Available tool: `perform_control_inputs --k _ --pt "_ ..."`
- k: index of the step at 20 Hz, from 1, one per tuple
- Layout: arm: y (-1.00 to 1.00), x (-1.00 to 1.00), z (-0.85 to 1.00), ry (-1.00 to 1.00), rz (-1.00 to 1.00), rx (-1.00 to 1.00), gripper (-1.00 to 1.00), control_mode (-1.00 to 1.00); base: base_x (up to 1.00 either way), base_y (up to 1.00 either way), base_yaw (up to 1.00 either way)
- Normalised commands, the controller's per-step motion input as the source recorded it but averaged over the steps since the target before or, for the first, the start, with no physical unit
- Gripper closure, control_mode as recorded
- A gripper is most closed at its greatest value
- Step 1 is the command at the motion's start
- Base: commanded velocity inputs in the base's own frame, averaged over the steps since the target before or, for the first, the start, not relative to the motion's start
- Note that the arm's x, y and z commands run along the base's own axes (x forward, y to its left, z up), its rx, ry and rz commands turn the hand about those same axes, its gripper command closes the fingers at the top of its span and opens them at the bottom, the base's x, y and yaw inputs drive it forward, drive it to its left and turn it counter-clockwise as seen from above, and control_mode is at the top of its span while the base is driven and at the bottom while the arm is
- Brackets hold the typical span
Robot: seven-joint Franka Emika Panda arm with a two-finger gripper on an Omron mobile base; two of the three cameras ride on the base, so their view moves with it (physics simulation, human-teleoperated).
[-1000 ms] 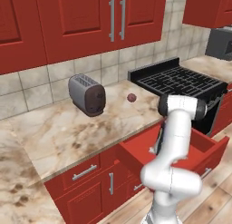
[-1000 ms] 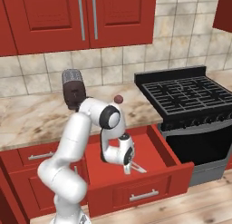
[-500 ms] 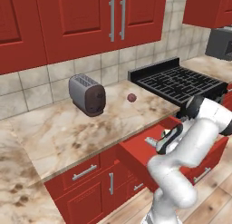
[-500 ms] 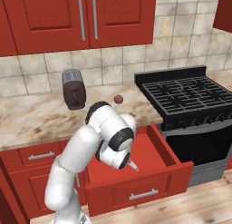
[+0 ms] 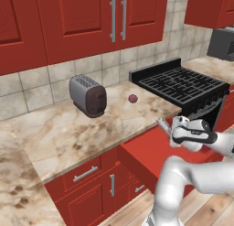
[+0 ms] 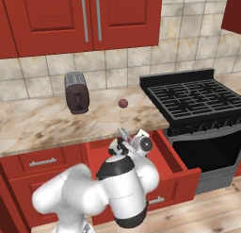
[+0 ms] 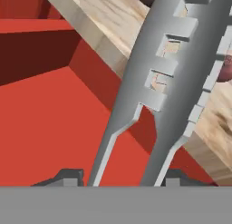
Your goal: Pick the tongs from the drawer and place it on the counter.
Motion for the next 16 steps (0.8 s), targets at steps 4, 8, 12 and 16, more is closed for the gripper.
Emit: perform_control_inputs --k 4,8,12,16 --pt "-0.33 0.12 1.00 -0.18 0.00 0.25 1.00 -1.00 0.00 0.00 0.00" --pt "0.02 0.16 1.00 -0.05 0.00 0.07 1.00 -1.00 0.00 0.00 0.00" --pt "0.46 0.21 1.00 0.11 -0.02 -0.17 1.00 -1.00 0.00 0.00 0.00" --pt "0.77 0.21 0.83 0.26 -0.01 -0.39 1.00 -1.00 0.00 0.00 0.00"
